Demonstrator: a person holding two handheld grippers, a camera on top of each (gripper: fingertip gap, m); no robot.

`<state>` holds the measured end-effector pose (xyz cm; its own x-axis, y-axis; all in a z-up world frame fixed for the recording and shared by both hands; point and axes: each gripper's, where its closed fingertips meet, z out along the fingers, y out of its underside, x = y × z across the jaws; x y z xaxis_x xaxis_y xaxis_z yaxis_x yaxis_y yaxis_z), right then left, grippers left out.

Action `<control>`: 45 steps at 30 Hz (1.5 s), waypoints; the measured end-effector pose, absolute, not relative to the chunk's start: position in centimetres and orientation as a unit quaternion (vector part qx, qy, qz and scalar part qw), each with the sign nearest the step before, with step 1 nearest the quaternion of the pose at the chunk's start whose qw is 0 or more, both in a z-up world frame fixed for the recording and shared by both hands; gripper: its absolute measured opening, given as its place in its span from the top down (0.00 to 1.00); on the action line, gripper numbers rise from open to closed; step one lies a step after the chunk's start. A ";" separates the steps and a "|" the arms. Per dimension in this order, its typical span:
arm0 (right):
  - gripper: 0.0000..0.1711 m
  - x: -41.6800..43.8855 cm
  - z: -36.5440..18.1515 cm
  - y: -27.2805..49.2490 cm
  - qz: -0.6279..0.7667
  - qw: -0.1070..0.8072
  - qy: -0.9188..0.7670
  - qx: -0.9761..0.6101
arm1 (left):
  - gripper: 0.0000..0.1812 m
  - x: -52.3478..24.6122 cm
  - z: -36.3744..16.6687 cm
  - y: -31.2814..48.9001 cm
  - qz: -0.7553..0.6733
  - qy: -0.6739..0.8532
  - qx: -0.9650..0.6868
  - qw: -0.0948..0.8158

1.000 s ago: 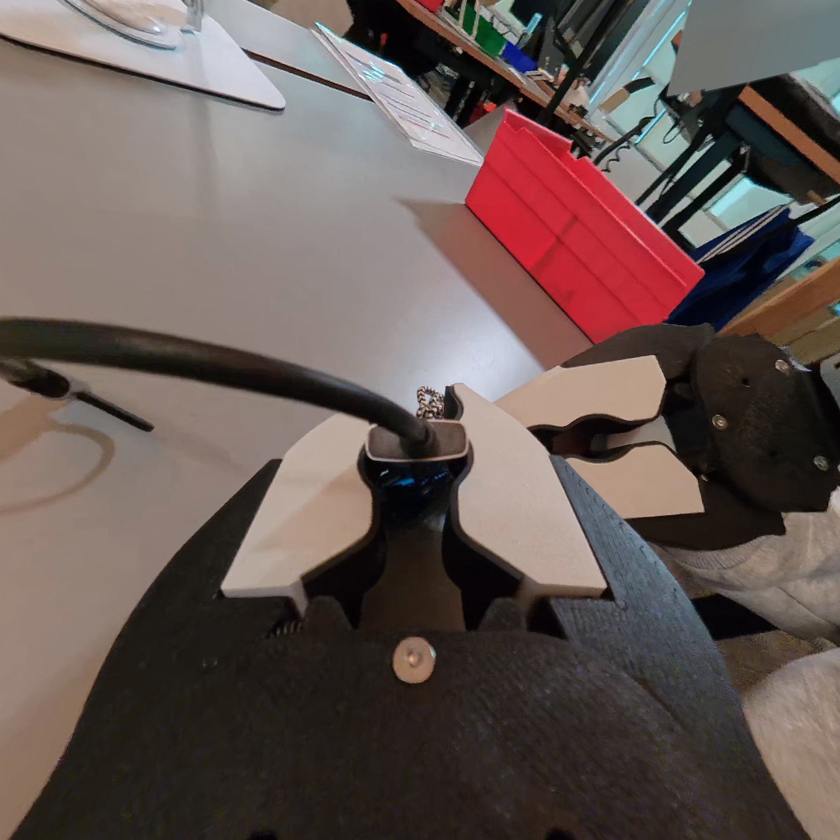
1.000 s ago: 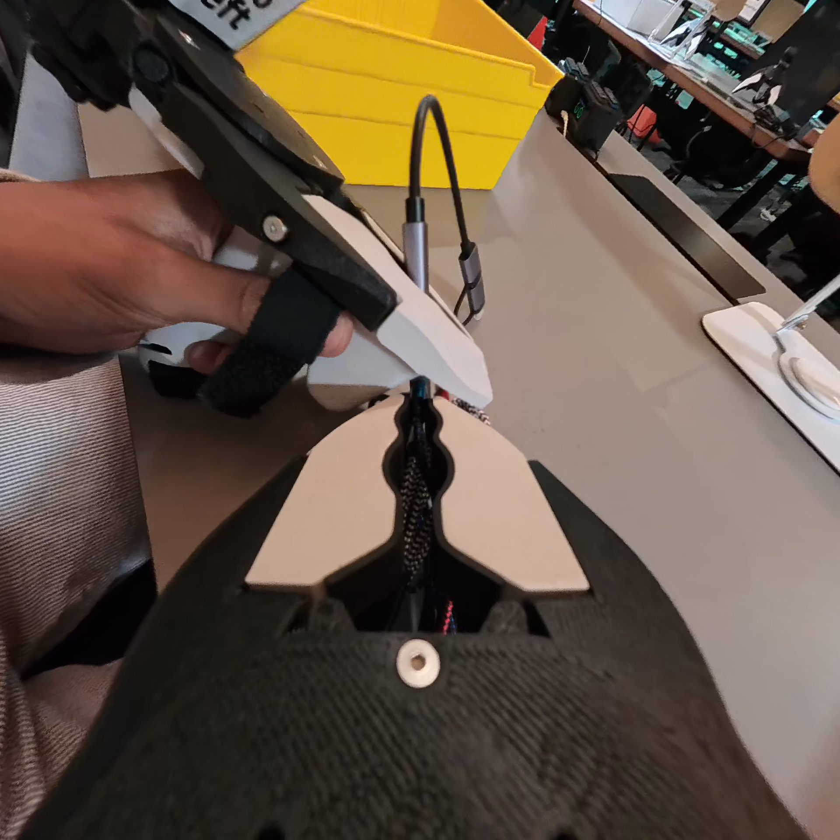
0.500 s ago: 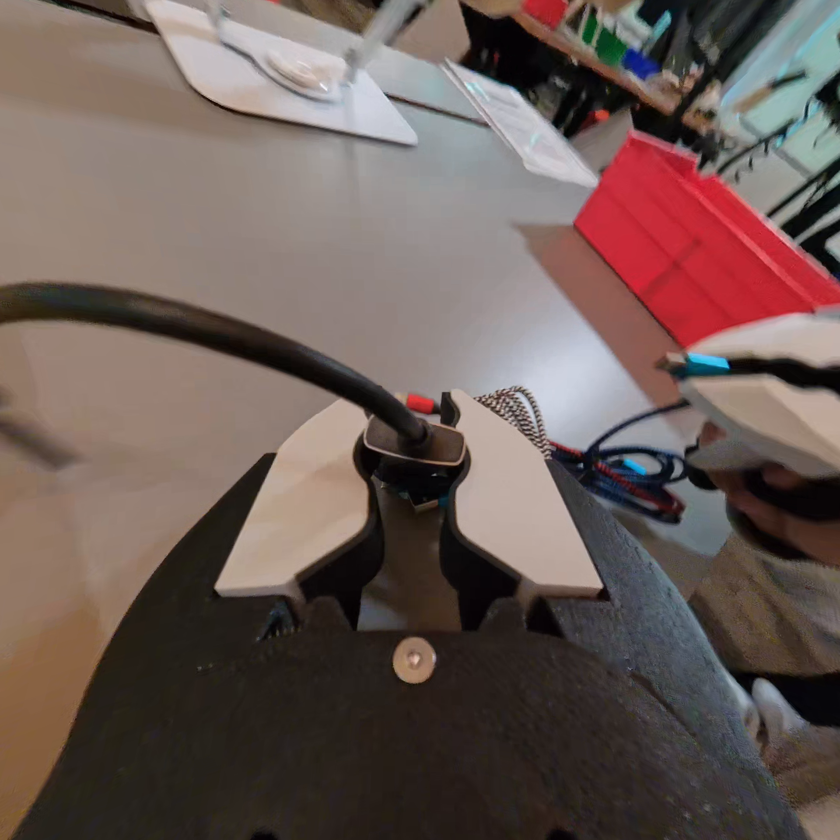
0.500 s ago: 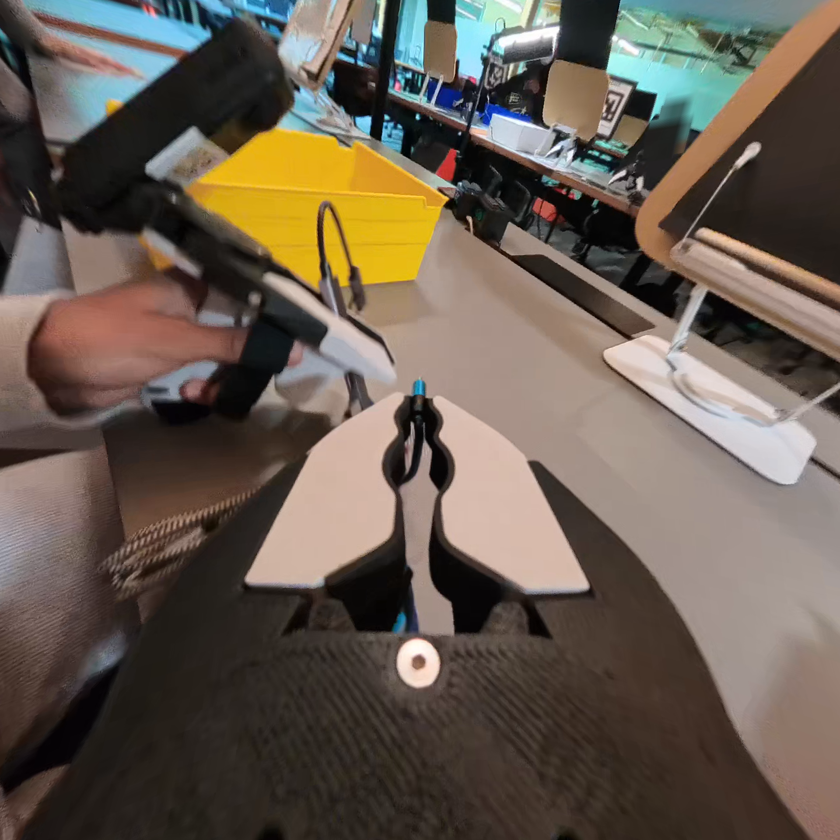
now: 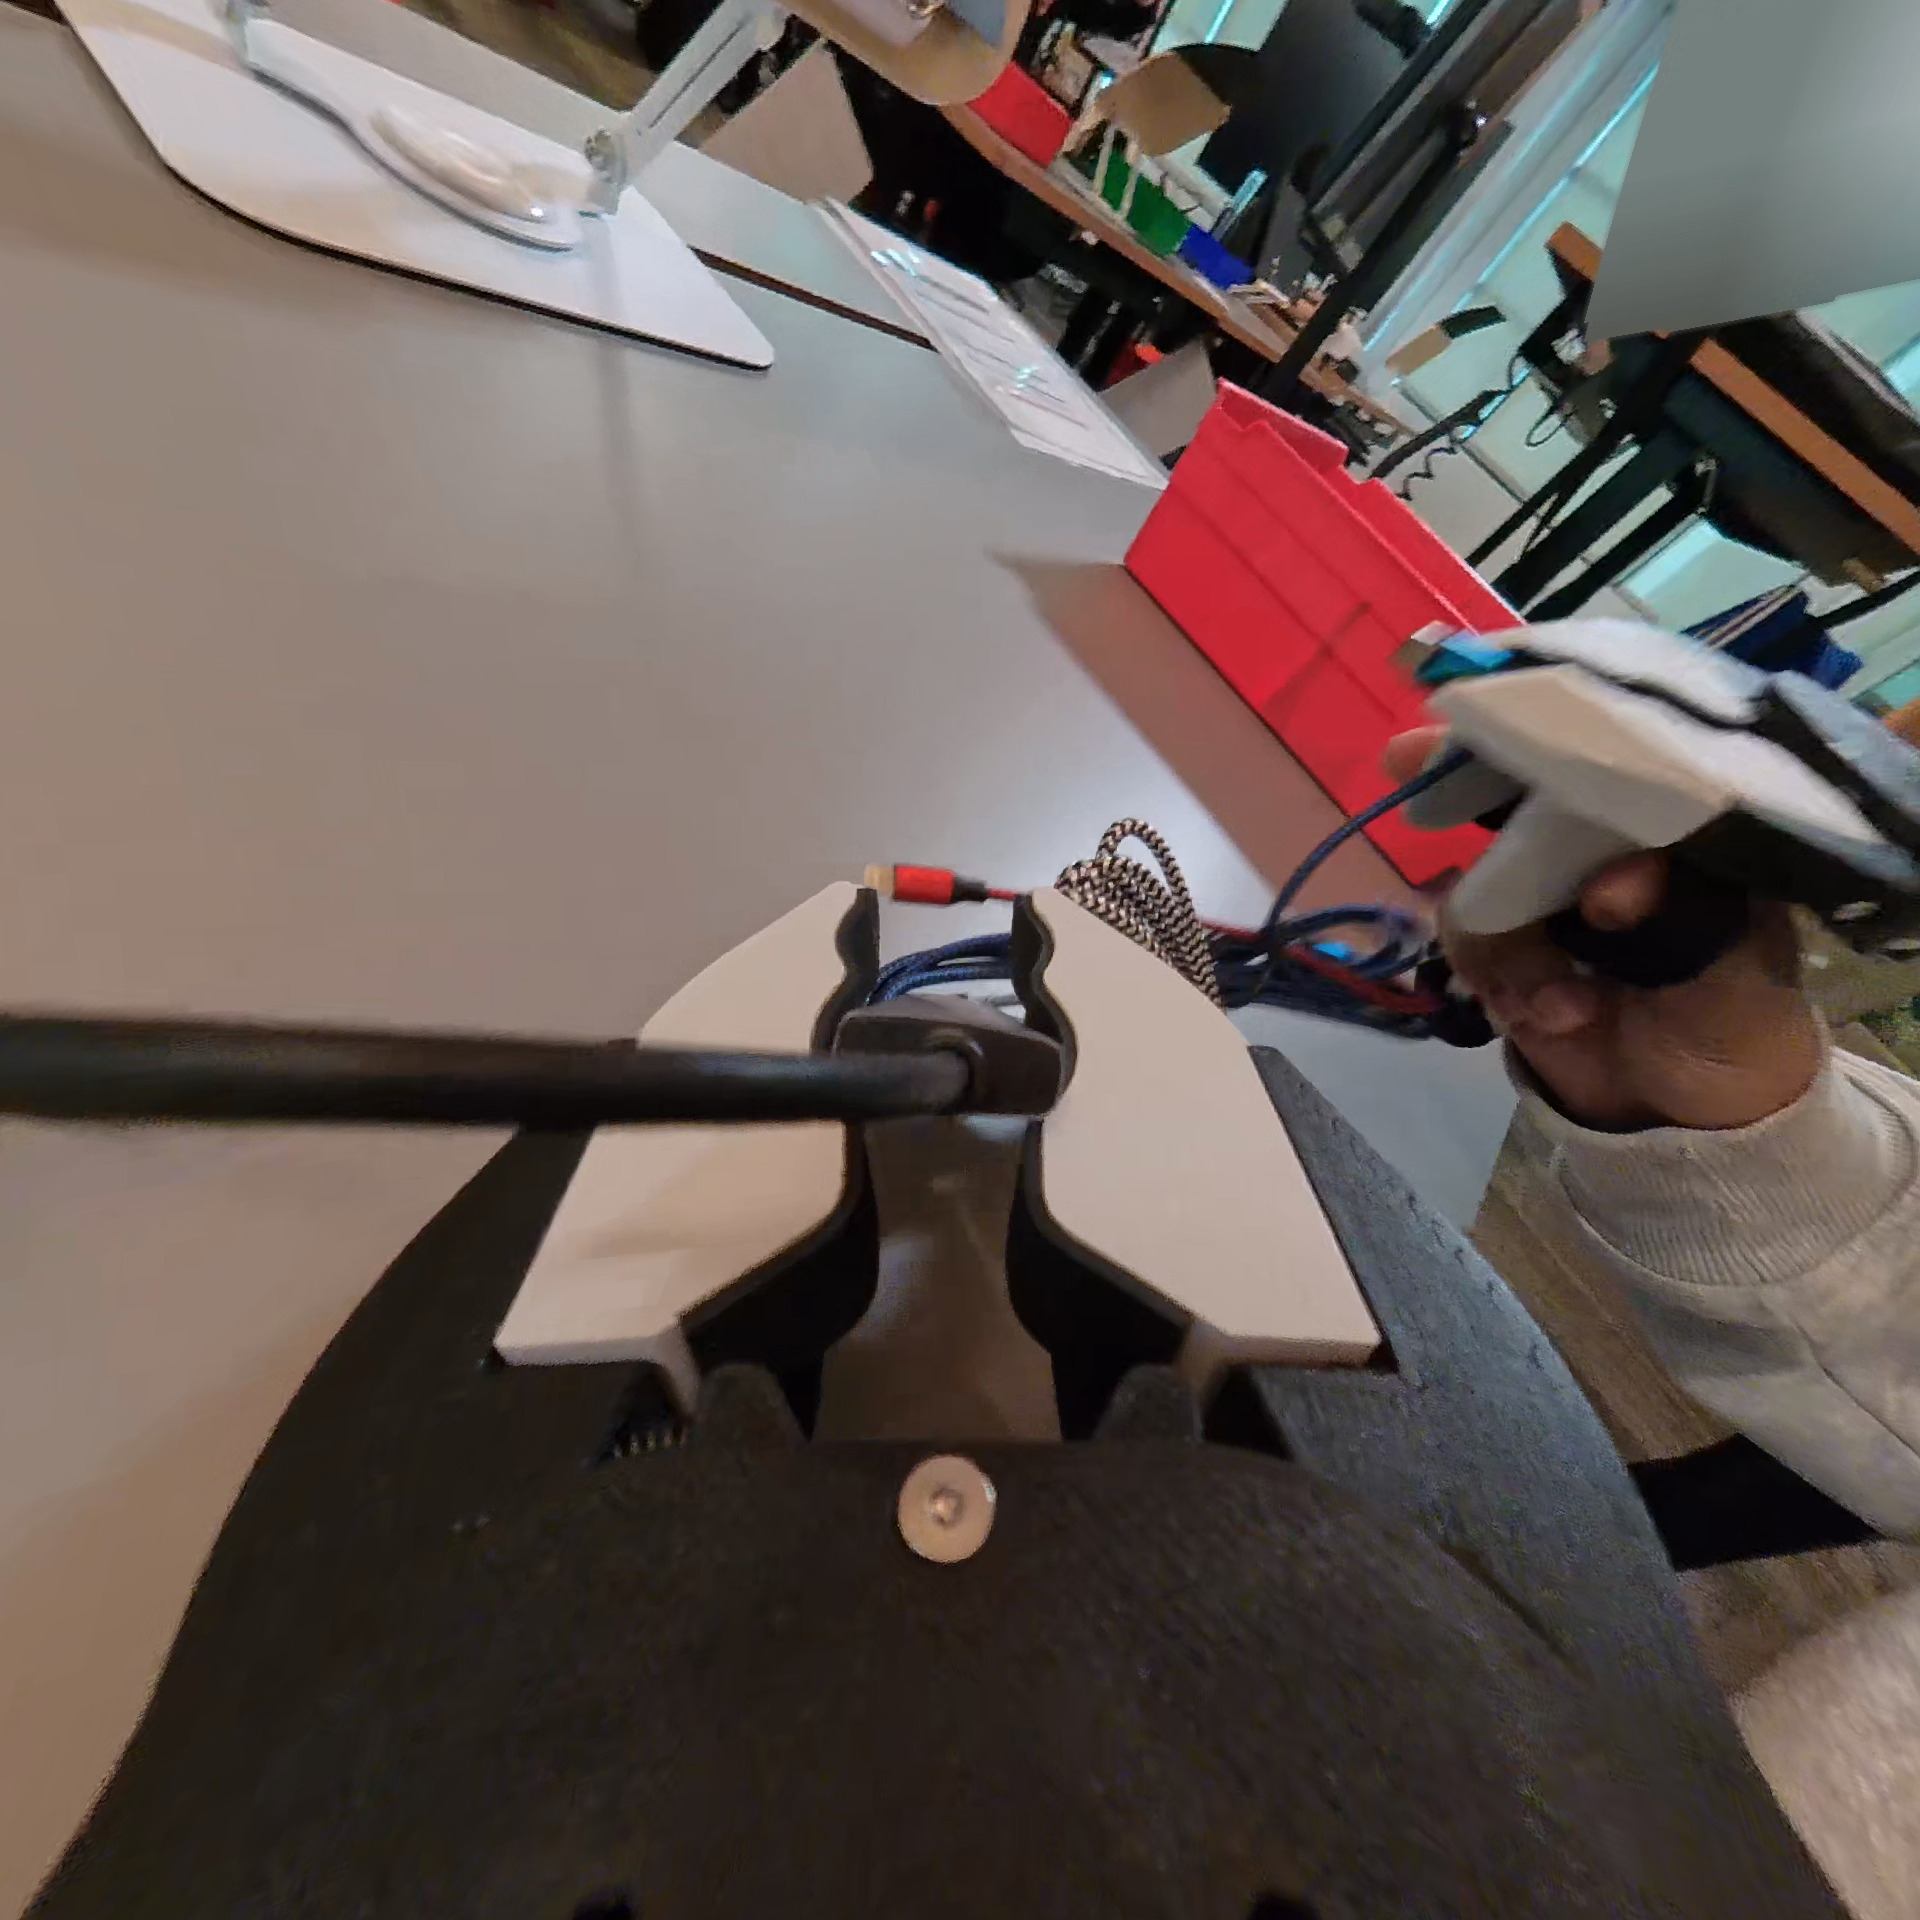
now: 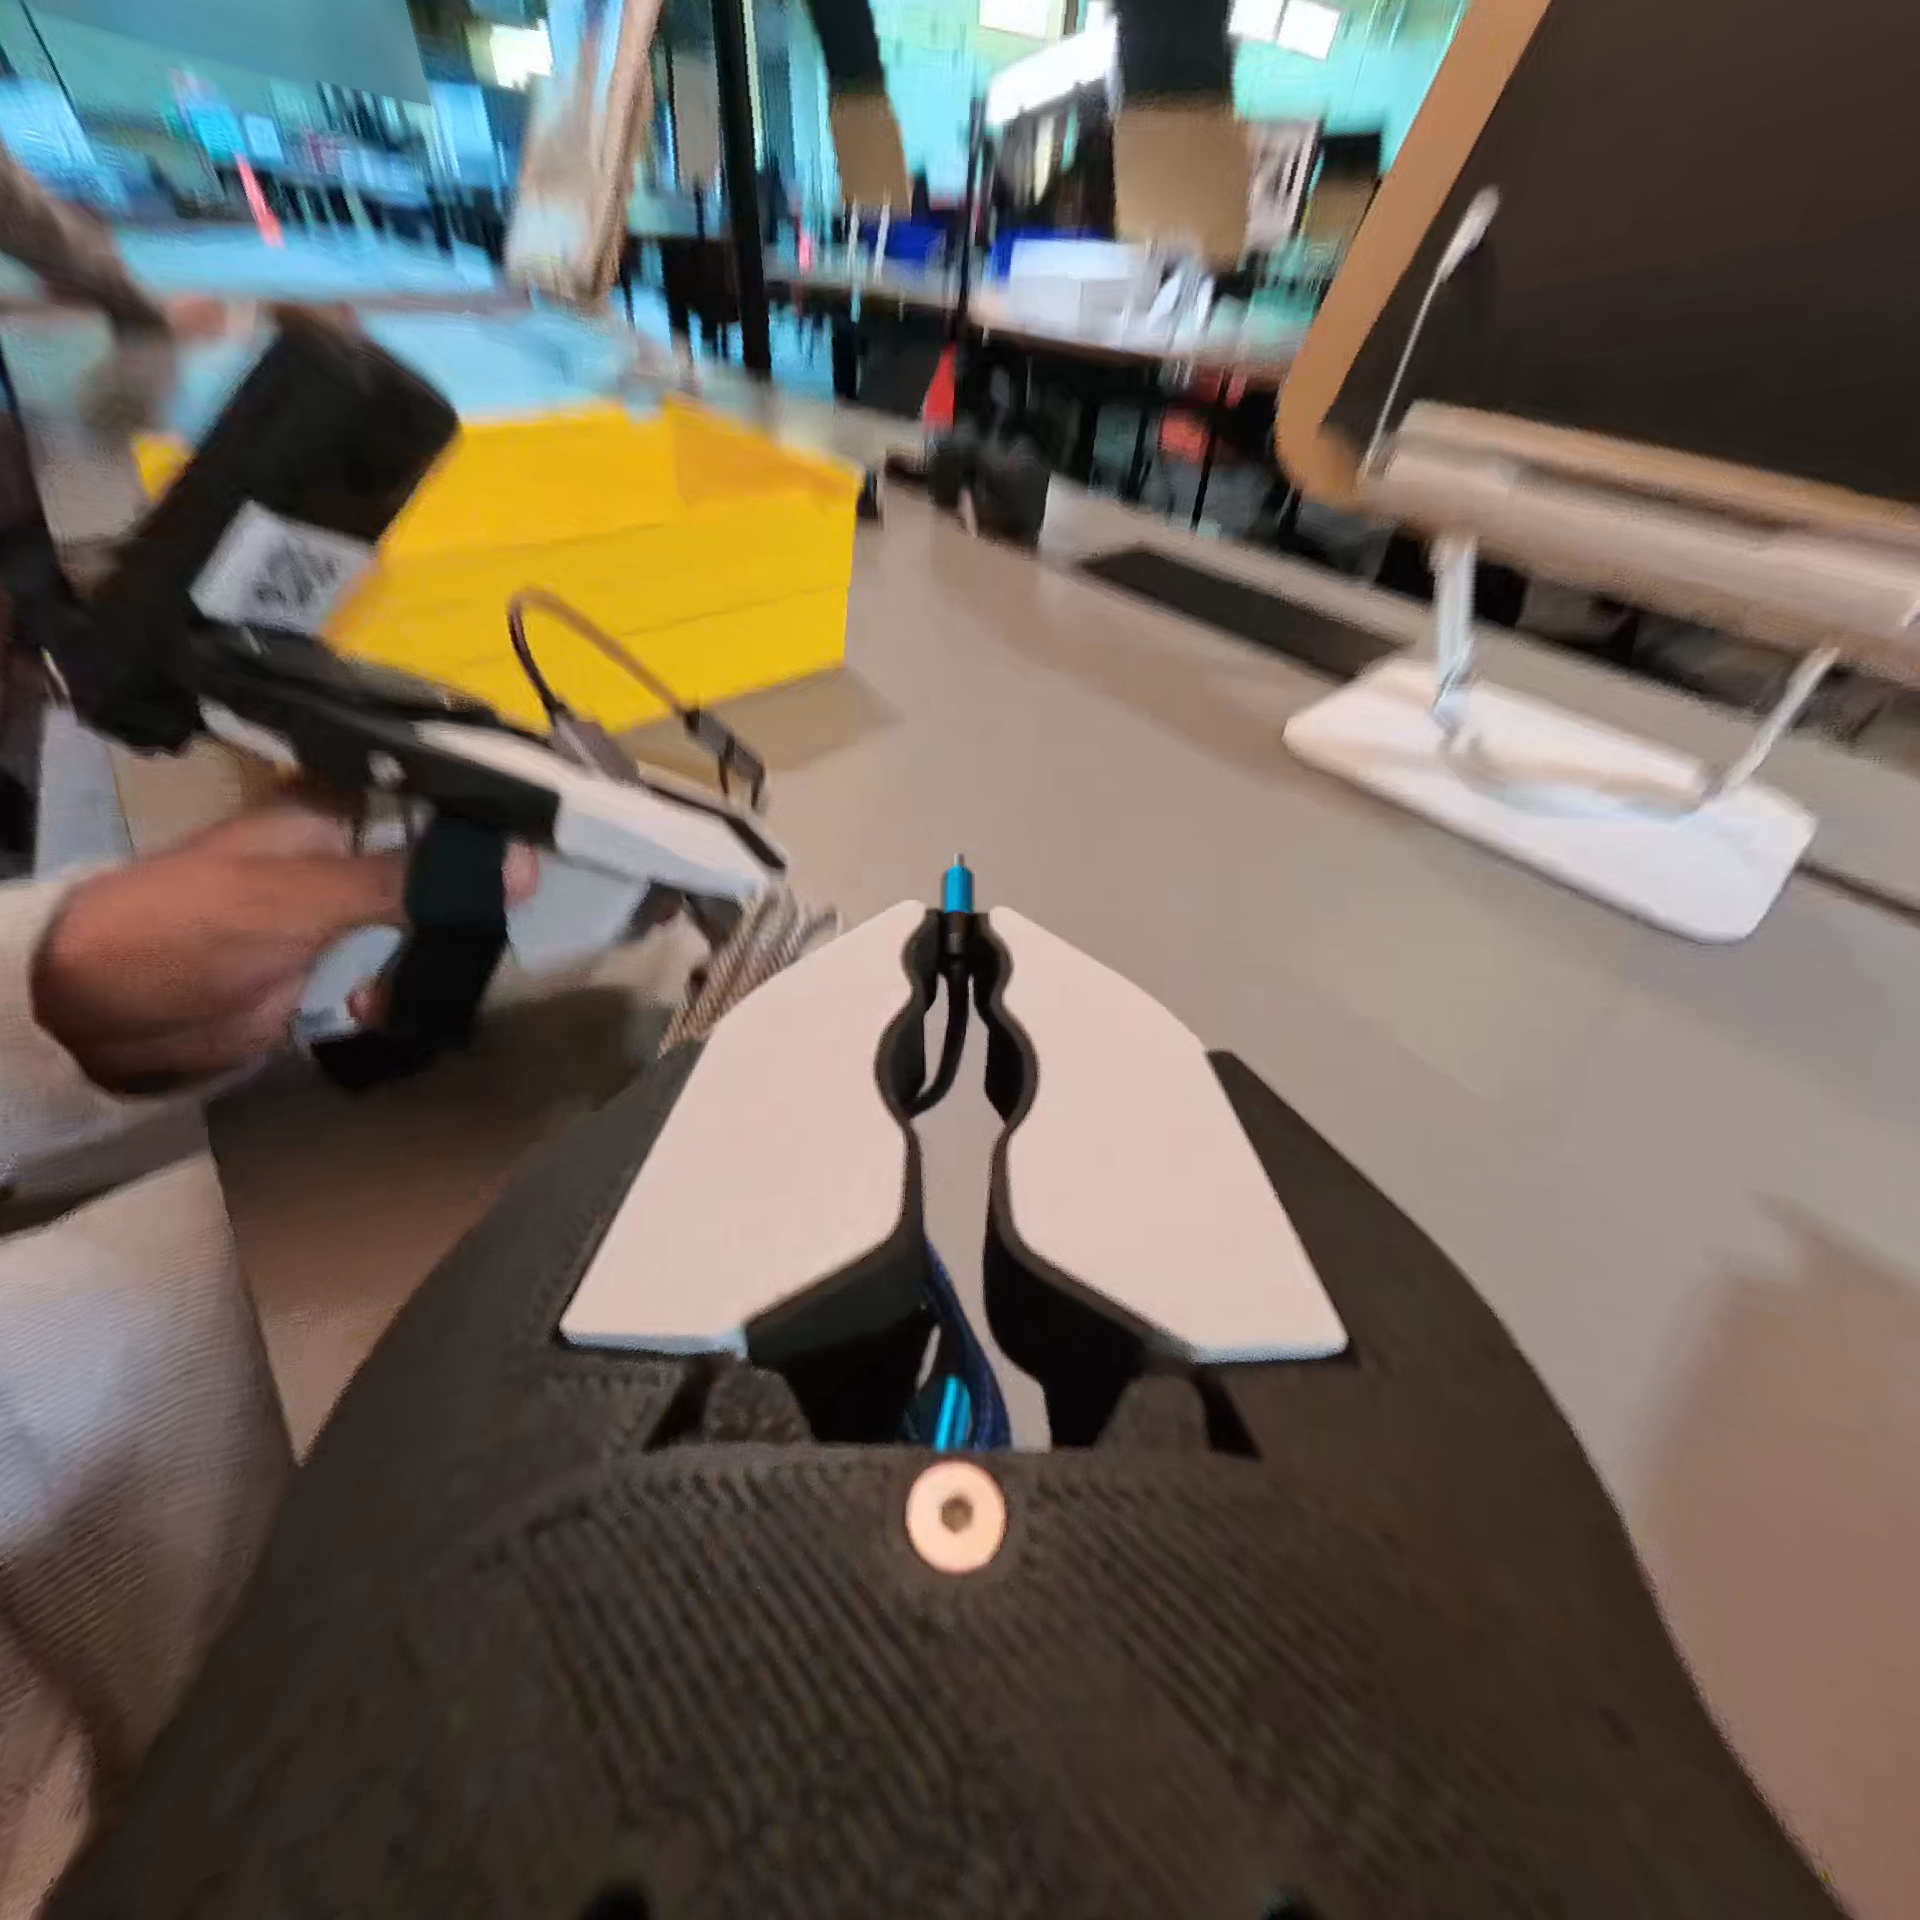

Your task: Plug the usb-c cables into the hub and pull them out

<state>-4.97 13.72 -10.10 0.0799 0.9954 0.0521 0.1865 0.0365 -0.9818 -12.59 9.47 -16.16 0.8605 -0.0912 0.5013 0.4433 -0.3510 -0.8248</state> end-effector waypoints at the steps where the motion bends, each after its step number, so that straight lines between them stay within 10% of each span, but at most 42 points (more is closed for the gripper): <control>1: 0.97 -5.3 -11.7 13.6 0.402 0.453 -0.555 -0.570 | 0.87 -12.6 -16.2 9.5 -0.242 -0.114 -0.786 0.558; 8: 0.76 -5.5 -20.0 10.9 0.303 0.292 -0.668 -0.613 | 0.87 -13.4 -15.8 9.1 -0.277 -0.133 -0.765 0.566; 23: 0.94 -2.3 -15.6 18.1 0.298 0.353 -0.582 -0.669 | 0.86 -15.2 -14.6 8.7 -0.274 -0.165 -0.741 0.590; 34: 0.93 16.5 -6.7 31.8 0.077 0.483 -0.525 -0.697 | 0.87 -11.2 -13.3 11.1 -0.277 -0.099 -0.757 0.583; 45: 0.77 25.5 -14.6 36.9 0.024 0.366 -0.510 -0.778 | 0.86 -12.8 -14.1 11.3 -0.270 -0.127 -0.756 0.582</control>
<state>25.55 36.90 -14.61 0.4791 0.8106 0.3366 0.7758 -0.2117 -0.5944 -12.81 11.29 -14.09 0.8216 -0.1227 0.5567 0.5069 -0.2895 -0.8119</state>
